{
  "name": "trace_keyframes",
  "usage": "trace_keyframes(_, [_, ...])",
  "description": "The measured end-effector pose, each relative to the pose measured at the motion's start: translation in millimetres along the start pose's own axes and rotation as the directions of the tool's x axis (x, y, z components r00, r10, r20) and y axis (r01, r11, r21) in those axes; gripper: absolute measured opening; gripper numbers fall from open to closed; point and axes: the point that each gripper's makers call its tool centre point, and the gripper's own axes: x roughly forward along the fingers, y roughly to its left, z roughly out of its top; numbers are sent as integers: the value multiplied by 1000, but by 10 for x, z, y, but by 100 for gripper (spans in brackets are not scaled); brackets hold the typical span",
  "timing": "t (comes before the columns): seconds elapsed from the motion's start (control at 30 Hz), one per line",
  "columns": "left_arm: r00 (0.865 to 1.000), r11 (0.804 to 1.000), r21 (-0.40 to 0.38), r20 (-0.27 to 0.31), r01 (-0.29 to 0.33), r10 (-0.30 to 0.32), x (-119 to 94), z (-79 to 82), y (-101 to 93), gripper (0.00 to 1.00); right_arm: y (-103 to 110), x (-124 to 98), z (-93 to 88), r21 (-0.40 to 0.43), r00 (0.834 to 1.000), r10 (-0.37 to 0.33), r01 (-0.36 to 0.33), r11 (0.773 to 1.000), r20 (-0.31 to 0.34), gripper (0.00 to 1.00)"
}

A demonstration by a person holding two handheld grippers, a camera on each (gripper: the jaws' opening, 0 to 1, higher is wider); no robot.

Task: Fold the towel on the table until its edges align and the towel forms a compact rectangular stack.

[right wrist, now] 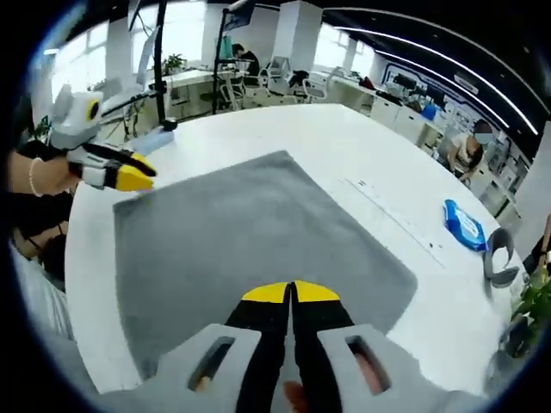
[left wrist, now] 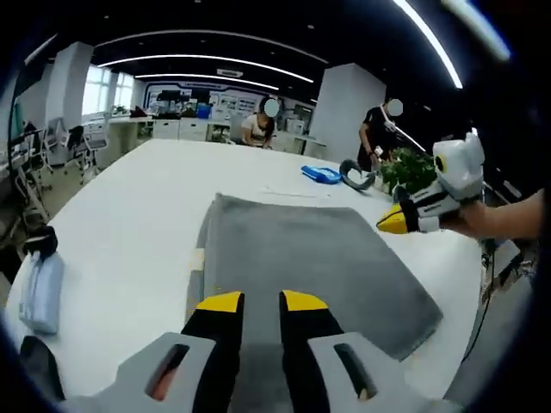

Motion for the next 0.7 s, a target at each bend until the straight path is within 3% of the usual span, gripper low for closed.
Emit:
trace_keyframes(0.17, [998, 1000, 11, -58, -24, 24, -7, -311, -46, 12, -272, 239, -299, 35, 994, -20, 23, 999, -103, 0])
trace_keyframes(0.3, [997, 1000, 1, -71, -28, 29, 14, -369, -130, 12, -376, 361, -506, 23, 986, -34, 38, 999, -164, 0])
trace_keyframes(0.4, [995, 999, 23, -89, -33, 35, 57, -412, -168, 12, -360, 426, -647, 81, 979, -10, 27, 996, -204, 0])
trace_keyframes(0.53, [989, 998, 52, -138, -45, 51, 113, -558, -166, 11, -373, 459, -656, 67, 980, -13, 27, 997, -199, 0])
trace_keyframes(0.7, [986, 986, 146, -131, -80, 99, 111, -540, -99, 2, -393, 462, -667, 119, 980, -9, 34, 992, -200, 0])
